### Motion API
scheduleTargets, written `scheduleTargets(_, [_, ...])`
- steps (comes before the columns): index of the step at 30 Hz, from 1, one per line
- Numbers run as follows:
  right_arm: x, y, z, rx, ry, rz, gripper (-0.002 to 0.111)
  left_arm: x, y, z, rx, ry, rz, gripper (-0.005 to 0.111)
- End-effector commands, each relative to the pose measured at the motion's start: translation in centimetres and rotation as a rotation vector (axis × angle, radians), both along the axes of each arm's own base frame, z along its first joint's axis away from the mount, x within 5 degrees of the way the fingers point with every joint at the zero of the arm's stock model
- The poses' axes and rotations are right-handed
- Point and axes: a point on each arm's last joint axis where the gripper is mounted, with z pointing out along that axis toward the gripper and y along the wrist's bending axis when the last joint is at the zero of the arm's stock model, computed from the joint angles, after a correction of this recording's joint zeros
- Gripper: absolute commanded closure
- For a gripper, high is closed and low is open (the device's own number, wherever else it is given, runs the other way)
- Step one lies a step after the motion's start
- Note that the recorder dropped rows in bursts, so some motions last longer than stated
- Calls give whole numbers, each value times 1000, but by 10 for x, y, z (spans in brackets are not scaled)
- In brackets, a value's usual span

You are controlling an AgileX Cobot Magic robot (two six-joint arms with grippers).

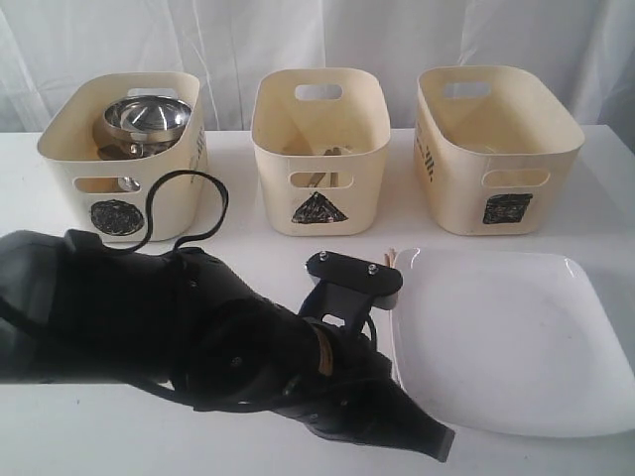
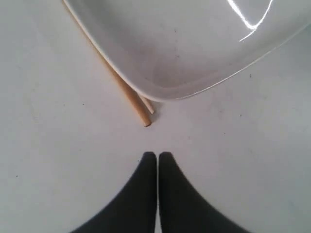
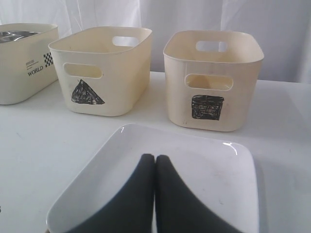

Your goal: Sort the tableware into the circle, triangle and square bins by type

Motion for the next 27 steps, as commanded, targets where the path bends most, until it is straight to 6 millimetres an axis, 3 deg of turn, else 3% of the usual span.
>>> scheduleTargets(1, [0, 0, -1, -6, -11, -5, 108, -3, 0, 0, -1, -12, -20, 107])
scheduleTargets(8, [0, 0, -1, -6, -9, -6, 108, 2, -6, -7, -29, -28, -3, 107])
scheduleTargets(15, [0, 0, -1, -6, -10, -5, 108, 5, -19, -28, -32, 0, 38, 107])
scheduleTargets(21, [0, 0, -1, -6, -10, -5, 108, 9, -36, -30, -30, -4, 18, 107])
scheduleTargets(27, [0, 0, -1, -6, -8, -6, 108, 1, -38, -31, -13, 11, -1, 107])
